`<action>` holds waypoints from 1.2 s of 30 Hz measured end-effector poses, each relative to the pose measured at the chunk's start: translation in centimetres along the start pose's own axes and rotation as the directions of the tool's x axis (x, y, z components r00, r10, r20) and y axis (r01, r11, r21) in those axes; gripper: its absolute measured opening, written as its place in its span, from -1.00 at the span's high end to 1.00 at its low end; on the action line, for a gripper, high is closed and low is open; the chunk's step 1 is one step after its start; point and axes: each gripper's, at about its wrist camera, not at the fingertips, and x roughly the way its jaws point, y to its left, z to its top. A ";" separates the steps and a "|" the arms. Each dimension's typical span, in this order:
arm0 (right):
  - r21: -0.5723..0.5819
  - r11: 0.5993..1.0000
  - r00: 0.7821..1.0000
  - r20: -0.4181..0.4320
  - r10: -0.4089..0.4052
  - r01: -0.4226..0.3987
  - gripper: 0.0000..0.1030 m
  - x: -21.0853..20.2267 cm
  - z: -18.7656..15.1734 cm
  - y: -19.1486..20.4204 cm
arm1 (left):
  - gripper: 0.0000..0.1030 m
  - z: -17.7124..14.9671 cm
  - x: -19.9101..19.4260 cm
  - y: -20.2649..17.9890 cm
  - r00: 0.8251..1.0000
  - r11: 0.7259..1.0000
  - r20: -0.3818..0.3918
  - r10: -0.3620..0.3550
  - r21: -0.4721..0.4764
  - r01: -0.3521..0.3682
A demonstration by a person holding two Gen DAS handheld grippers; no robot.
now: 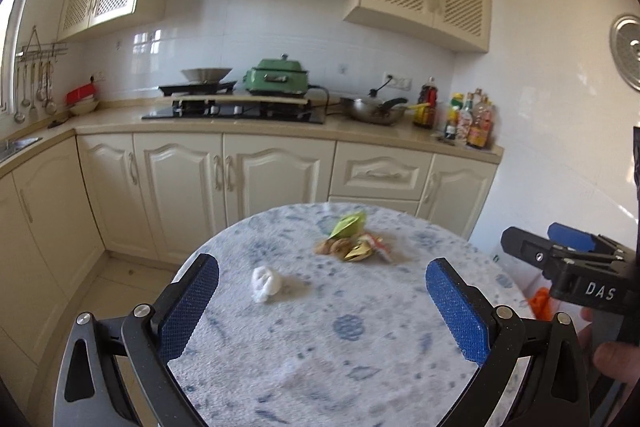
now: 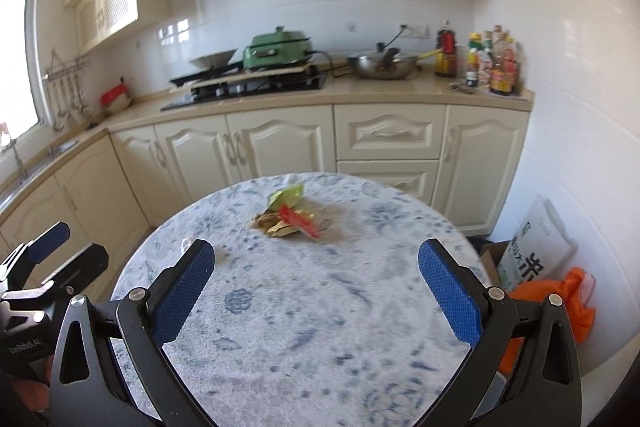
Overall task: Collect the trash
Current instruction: 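Move both open grippers back over the table, then grasp the white tissue with the left gripper while the right grasps the red wrapper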
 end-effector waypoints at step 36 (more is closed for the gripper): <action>-0.175 0.982 0.944 -0.329 0.015 -0.077 0.56 25.5 -1.2 0.0 | 0.51 2.5 27.7 6.6 0.920 0.999 -0.392 -0.015 -0.044 -0.002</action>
